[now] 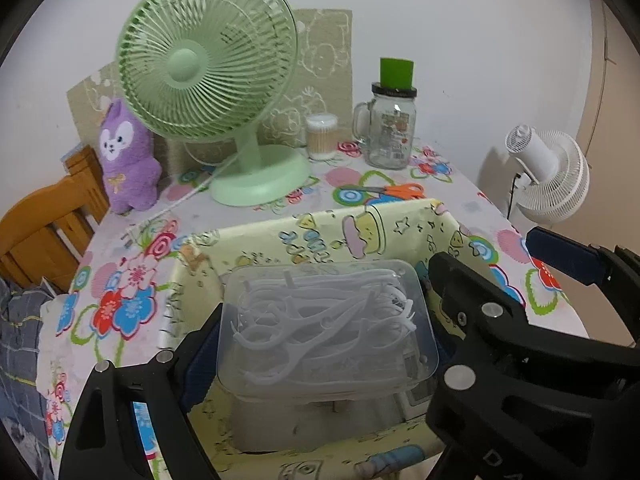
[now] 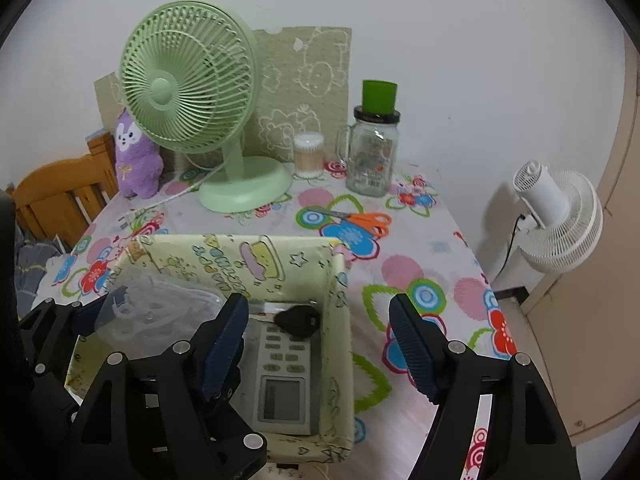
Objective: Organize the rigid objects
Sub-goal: 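Lower the floss-pick box into the box with the left gripper while the right gripper releases the key inside, then open both grippers and withdraw them from the fabric box toward the remaining items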
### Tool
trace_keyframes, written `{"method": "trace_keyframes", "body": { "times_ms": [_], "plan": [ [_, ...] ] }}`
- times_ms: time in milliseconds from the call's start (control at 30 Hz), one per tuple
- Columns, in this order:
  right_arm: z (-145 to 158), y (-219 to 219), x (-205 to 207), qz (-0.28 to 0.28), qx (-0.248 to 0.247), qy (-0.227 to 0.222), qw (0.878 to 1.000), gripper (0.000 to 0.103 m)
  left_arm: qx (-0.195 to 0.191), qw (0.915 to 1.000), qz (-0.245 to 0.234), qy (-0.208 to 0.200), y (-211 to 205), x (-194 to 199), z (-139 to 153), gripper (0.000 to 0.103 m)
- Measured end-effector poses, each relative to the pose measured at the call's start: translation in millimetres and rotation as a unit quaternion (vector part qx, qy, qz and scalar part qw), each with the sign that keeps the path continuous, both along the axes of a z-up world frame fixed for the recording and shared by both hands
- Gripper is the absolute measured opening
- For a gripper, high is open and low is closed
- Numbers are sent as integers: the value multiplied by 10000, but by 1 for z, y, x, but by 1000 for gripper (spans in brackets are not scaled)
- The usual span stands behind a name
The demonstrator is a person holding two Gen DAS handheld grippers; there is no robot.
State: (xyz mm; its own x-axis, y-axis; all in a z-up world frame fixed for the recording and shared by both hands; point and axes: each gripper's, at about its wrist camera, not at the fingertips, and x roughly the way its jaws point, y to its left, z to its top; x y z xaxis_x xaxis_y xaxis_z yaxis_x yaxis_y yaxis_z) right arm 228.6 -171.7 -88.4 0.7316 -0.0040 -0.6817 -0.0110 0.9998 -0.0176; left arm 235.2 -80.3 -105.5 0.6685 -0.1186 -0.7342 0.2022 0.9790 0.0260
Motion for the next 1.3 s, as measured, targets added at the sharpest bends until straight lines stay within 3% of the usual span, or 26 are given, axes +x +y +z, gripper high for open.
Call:
{"method": "trace_keyframes", "body": {
  "times_ms": [233, 467, 1300],
  "plan": [
    [-13, -5, 8, -72, -14, 169, 9998, 76, -8, 9996, 64, 278, -1, 14, -18, 91],
    [-22, -7, 14, -54, 96, 293, 9995, 76, 154, 9996, 75, 222, -4, 13, -20, 95],
    [1, 2, -44, 63, 269, 89, 9996, 87, 117, 9997, 212, -64, 9, -50, 10, 103]
  ]
}}
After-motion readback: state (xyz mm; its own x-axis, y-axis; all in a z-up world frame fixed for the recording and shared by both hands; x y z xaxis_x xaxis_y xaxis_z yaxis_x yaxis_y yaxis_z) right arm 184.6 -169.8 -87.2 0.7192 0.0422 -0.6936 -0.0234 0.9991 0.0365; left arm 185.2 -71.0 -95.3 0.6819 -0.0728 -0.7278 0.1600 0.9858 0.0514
